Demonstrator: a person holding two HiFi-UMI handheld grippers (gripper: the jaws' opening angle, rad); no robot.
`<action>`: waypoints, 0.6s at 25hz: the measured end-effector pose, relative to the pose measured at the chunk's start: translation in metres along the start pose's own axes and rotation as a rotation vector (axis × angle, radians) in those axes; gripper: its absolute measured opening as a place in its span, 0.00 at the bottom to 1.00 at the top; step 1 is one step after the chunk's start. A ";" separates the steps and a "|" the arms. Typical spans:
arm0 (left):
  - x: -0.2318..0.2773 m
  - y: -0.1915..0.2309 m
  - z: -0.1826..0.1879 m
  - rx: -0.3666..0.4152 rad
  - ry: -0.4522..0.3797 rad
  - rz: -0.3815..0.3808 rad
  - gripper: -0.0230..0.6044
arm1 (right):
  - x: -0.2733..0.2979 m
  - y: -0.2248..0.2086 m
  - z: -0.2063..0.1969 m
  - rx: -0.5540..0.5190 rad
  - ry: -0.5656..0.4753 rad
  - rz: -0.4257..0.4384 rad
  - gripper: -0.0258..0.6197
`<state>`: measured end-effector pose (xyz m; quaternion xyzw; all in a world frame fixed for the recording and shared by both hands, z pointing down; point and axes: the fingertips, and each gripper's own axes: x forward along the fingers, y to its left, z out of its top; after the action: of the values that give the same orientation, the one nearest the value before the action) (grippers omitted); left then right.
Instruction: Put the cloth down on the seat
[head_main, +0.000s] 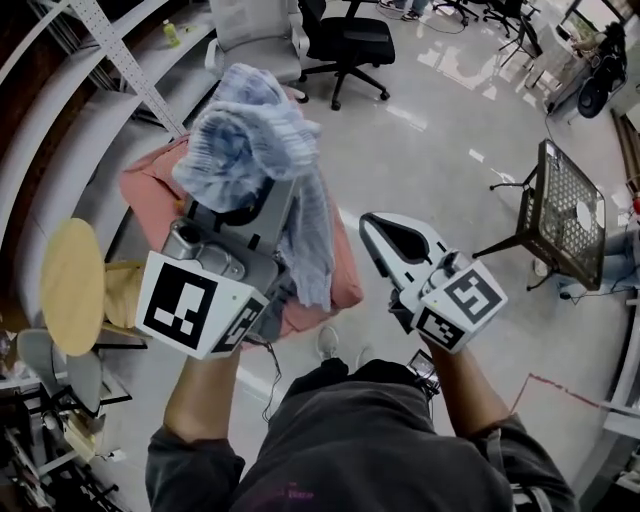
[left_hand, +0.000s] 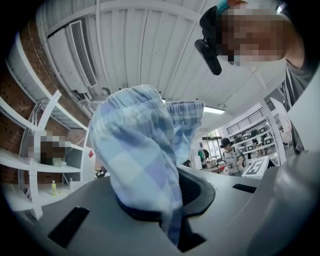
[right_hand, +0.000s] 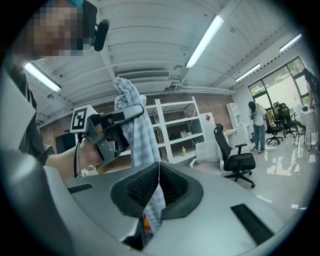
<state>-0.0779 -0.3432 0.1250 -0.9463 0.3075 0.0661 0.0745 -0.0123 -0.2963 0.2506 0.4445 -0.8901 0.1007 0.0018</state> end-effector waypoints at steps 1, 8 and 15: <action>0.004 -0.001 -0.007 -0.017 0.006 -0.005 0.12 | 0.001 -0.004 0.001 0.002 -0.003 -0.004 0.06; 0.051 -0.032 -0.040 -0.107 0.010 -0.056 0.12 | -0.022 -0.051 -0.015 0.041 0.006 -0.062 0.06; 0.099 -0.080 -0.064 -0.178 0.051 -0.106 0.12 | -0.059 -0.104 -0.025 0.100 0.033 -0.107 0.06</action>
<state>0.0546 -0.3474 0.1788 -0.9655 0.2518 0.0650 -0.0145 0.1038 -0.3054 0.2881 0.4891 -0.8588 0.1522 -0.0006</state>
